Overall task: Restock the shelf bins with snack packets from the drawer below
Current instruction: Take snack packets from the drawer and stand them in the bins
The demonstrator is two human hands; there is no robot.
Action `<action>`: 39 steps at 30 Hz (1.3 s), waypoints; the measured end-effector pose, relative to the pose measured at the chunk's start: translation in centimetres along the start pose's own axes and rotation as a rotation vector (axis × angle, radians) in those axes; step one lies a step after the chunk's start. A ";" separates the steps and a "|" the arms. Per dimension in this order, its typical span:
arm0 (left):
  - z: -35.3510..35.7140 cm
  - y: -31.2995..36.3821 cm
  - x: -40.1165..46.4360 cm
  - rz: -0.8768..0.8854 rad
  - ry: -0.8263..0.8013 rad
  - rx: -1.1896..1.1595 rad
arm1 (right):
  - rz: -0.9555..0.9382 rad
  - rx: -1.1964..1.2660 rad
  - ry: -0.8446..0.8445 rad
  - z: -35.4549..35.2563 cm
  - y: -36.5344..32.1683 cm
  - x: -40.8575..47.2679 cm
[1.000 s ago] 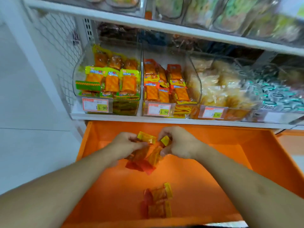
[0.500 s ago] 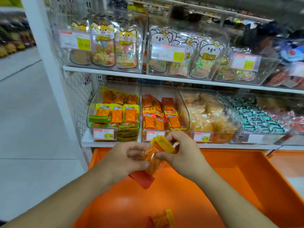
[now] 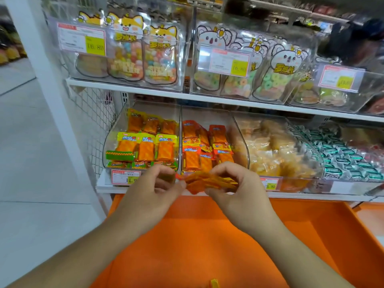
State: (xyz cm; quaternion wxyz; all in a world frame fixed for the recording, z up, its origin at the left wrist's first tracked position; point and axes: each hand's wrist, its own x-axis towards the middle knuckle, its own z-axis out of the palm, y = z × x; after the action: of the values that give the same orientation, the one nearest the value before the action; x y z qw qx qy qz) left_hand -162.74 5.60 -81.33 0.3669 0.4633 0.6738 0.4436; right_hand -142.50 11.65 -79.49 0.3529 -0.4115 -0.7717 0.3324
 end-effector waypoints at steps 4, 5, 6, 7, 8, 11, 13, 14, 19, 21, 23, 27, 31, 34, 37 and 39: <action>0.4 0.5 -0.3 -0.229 -0.157 -0.577 | -0.308 -0.170 -0.023 1.3 0.5 -0.6; 0.3 0.3 -0.3 -0.210 -0.123 -0.588 | -0.354 -0.199 -0.044 1.6 0.5 -0.8; 0.2 0.2 -0.2 -0.195 -0.092 -0.582 | -0.376 -0.224 -0.070 1.8 0.5 -0.9; 0.0 0.2 -0.2 -0.185 -0.071 -0.571 | -0.378 -0.245 -0.101 1.9 0.5 -1.0; -0.2 0.1 -0.2 -0.166 -0.056 -0.554 | -0.372 -0.257 -0.136 1.8 0.3 -1.1; -1.0 0.1 -0.1 -0.065 -0.016 -0.454 | -0.284 -0.219 -0.258 1.2 -0.7 -1.8; -1.2 0.2 -0.3 -0.012 -0.016 -0.416 | -0.178 -0.079 -0.243 1.0 -1.2 -2.2; -1.1 0.3 -0.5 0.011 -0.027 -0.402 | -0.146 -0.015 -0.182 1.1 -1.1 -2.3; -0.3 0.4 -1.4 0.091 -0.092 -0.323 | 0.072 0.218 -0.025 1.9 -1.0 -1.7; -0.1 0.2 -1.6 0.103 -0.085 -0.324 | 0.142 0.293 -0.062 1.9 -0.9 -1.5; -0.1 0.2 -1.5 0.101 -0.078 -0.342 | 0.147 0.284 -0.011 1.8 -0.5 -1.3; -0.6 0.0 -0.9 0.081 -0.064 -0.410 | 0.211 0.388 0.100 1.4 0.1 -0.8; -0.5 -0.3 -0.6 0.086 -0.056 -0.365 | 0.210 0.475 0.081 1.0 0.1 -0.6; -0.1 -0.4 -0.6 0.095 -0.051 -0.305 | 0.193 0.488 0.085 1.5 0.4 -0.7; 0.3 -0.4 -0.8 0.076 -0.072 -0.320 | 0.183 0.399 0.062 2.4 0.4 -1.0; 0.6 -0.5 -1.0 0.062 -0.101 -0.326 | 0.168 0.295 0.072 3.0 0.3 -1.3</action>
State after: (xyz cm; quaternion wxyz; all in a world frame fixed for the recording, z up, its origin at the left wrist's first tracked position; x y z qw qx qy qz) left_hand -162.01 4.73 -81.91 0.4565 0.4401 0.5589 0.5343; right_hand -144.27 9.96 -81.71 0.4077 -0.4301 -0.6643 0.4555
